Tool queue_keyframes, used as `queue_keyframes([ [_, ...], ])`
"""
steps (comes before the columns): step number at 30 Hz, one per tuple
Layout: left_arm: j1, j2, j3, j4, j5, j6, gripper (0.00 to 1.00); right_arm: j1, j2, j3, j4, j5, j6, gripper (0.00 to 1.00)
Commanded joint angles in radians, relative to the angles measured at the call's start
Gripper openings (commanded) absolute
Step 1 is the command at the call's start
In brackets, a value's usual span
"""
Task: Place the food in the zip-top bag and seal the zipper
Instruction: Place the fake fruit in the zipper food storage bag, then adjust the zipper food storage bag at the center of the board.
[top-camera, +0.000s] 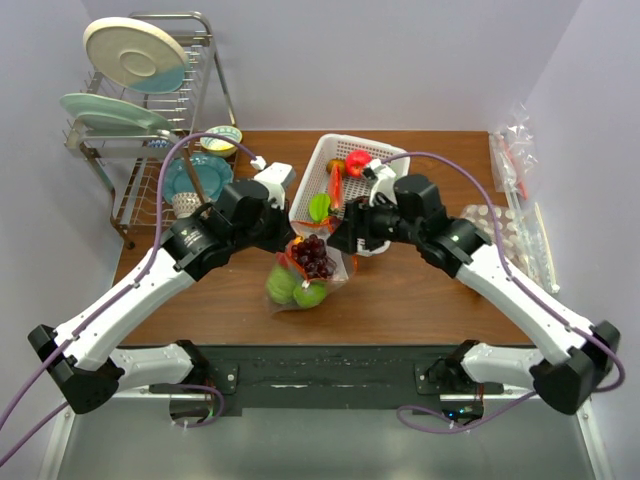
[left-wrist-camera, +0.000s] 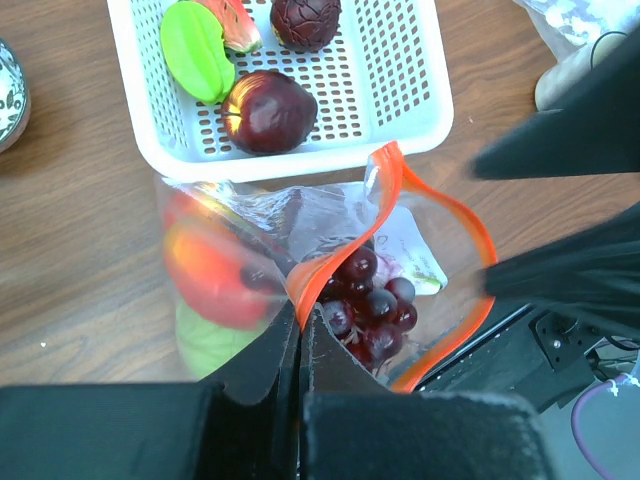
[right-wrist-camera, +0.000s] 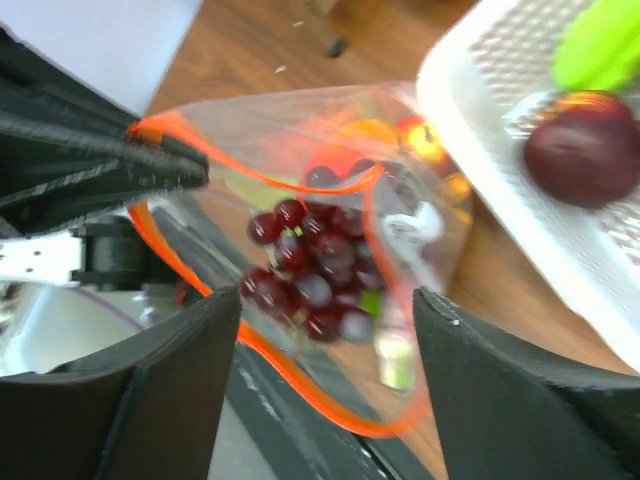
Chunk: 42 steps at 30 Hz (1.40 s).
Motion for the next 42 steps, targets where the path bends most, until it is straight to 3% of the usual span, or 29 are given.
queue_keyframes([
  [1,-0.003,-0.021,0.0,0.073,0.012,-0.02,0.0,0.0,-0.1,0.007,-0.209,0.171,-0.07,0.69],
  [11,-0.003,-0.025,-0.012,0.073,0.036,-0.024,0.0,0.0,-0.223,-0.211,-0.184,0.086,-0.018,0.66],
  [29,-0.003,-0.03,-0.003,0.047,0.036,-0.018,0.0,0.014,-0.169,-0.275,-0.026,-0.049,0.064,0.61],
  [34,-0.003,-0.027,-0.001,0.046,0.035,-0.017,0.0,0.023,-0.14,-0.311,0.047,-0.071,0.094,0.55],
  [37,-0.003,-0.027,0.0,0.046,0.035,-0.018,0.0,0.025,-0.113,-0.314,0.037,-0.059,0.086,0.43],
  [42,-0.003,-0.022,0.008,0.035,0.041,-0.017,0.0,0.026,-0.154,-0.305,0.057,-0.108,0.104,0.05],
])
